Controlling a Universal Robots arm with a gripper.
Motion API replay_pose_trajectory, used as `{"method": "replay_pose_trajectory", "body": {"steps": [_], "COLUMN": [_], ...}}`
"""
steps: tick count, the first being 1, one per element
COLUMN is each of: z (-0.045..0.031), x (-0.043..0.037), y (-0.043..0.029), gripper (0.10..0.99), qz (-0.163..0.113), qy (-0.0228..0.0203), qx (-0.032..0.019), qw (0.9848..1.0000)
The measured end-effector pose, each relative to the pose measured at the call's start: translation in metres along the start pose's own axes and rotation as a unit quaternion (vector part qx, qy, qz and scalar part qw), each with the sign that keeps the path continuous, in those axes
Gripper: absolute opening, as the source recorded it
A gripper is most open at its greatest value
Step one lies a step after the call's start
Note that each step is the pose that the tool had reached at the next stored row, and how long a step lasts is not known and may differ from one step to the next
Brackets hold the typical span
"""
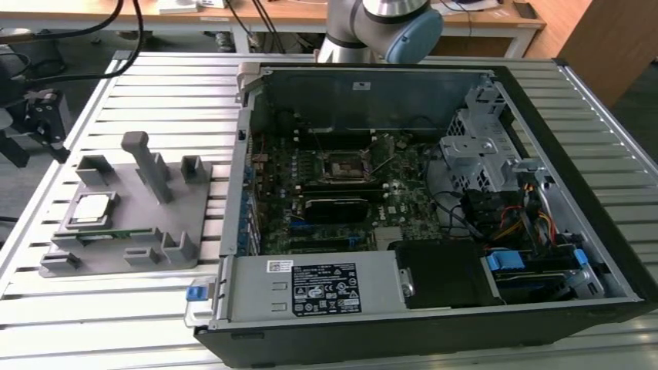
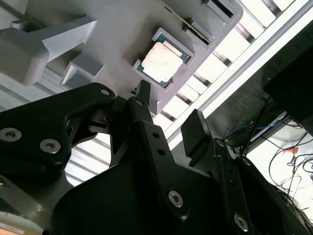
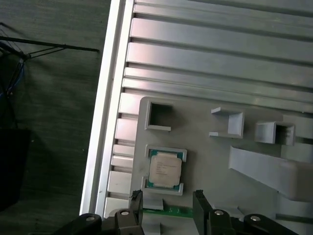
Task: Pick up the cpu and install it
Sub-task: 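Pick up the cpu and move it towards the insertion slot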
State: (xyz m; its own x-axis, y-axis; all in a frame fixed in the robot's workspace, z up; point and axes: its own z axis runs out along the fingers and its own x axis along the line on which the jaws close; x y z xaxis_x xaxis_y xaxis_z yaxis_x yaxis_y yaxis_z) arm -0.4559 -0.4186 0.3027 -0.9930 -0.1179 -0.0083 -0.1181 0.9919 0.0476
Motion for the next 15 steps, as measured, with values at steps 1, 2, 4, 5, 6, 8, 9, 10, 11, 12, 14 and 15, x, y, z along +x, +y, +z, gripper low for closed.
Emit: {"method": "replay_pose_trajectory", "body": {"steps": [1,2,4,5,6,8,9,10,11,12,14,15], "z": [0.0014,0.0028,0.0055,0.0061,0.0068,0.0083,0.0093,0.011,0.0127,0.0144,0.0179,0.0198], "x": [-0.0013,-0.0024,-0.0033,-0.0034,-0.0035,-0.0036,-0.0036,-0.0037,-0.0037,-0.0036,-0.0037,-0.0038], "y": [-0.0002,-0.0003,-0.0006,-0.0006,-0.0007,-0.0008,-0.0008,-0.001,-0.0011,-0.0011,-0.0012,-0.0013], "gripper": [0.529,0.529,0.529,0.529,0.529,0.529,0.529,0.529,0.529,0.529,0.529,0.529], "qz": [0.0,0.001,0.001,0.001,0.002,0.002,0.003,0.003,0.004,0.006,0.009,0.01], "qy": [0.0,-0.0001,0.0,0.0004,0.0008,0.0015,0.0018,0.0018,0.0019,0.0018,0.0018,0.0018], "qx": [0.0001,0.0005,0.0023,0.0051,0.0084,0.0146,0.017,0.0174,0.0178,0.0183,0.0187,0.0188], "qw": [1.0,1.0,1.0,1.0,1.0,0.9999,0.9999,0.9998,0.9998,0.9998,0.9998,0.9998]}}
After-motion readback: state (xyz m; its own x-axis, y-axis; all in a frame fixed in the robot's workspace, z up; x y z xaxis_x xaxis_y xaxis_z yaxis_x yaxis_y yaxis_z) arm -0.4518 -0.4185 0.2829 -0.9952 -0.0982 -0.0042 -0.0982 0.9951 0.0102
